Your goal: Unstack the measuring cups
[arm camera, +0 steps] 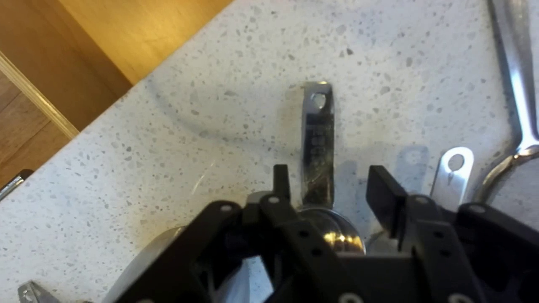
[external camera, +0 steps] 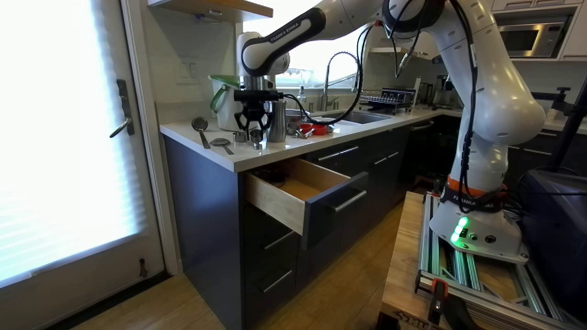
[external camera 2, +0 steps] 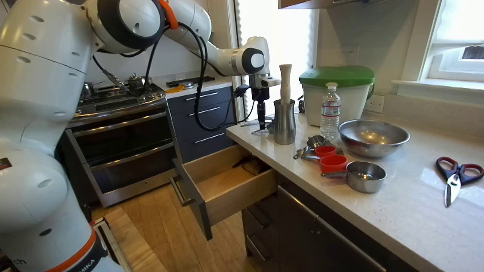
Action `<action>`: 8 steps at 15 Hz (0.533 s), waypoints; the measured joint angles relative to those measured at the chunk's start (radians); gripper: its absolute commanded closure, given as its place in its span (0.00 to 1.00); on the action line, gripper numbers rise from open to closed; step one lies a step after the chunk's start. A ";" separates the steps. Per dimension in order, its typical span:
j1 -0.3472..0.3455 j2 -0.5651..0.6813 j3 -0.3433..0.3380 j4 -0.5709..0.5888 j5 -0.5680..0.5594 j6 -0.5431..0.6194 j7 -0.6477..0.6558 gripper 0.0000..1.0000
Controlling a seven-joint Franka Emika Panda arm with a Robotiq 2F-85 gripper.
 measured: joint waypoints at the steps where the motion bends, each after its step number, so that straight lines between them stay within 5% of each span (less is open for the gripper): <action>1: 0.000 -0.002 0.000 0.000 0.000 0.002 0.000 0.17; 4: 0.003 -0.013 0.001 0.001 0.000 0.006 0.000 0.00; 8: 0.003 -0.039 0.015 -0.012 0.017 -0.001 -0.067 0.00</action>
